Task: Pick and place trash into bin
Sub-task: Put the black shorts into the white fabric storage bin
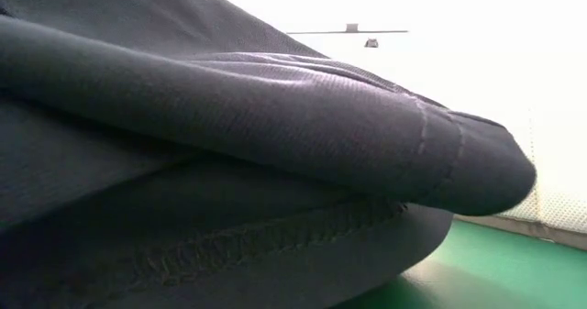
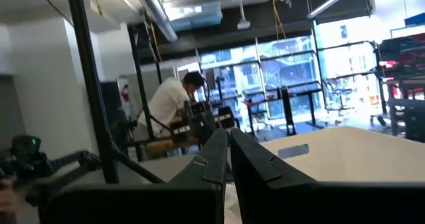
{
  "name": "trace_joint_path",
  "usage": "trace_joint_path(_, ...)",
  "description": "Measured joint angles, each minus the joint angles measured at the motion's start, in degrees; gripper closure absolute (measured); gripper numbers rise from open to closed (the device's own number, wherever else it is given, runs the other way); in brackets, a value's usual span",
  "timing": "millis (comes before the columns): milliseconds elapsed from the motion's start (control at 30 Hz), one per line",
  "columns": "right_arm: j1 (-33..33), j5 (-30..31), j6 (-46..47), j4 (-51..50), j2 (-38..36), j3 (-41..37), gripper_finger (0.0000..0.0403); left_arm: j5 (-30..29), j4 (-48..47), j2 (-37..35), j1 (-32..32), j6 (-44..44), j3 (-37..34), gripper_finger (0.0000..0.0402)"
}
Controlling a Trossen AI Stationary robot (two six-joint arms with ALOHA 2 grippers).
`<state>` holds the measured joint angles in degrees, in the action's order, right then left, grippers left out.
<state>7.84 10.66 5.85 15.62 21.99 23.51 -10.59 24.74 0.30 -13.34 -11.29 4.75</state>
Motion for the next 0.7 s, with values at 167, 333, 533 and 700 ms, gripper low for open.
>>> trace_joint_path(167, 0.02, -0.04, -2.22, -6.47, 4.40, 5.98, 0.0390, 0.00, 3.00, 0.00, 0.01, 6.75, 0.00, 0.0401)
trace_joint_path(333, 0.00, -0.04, -2.48, -9.43, 6.48, 8.49, 0.0390, -1.49, 3.21, 1.59, 0.00, 10.73, 0.00, 0.0401)
trace_joint_path(533, 0.01, -0.07, -3.59, -9.40, 6.29, 9.04, 0.0390, -5.46, 2.34, 7.59, 0.00, 11.01, 1.32, 0.0401)
trace_joint_path(700, 0.00, -0.07, -2.94, -9.38, 5.80, 9.08, 0.0390, -5.42, -2.68, 14.62, 0.00, 11.02, 7.65, 0.0401)
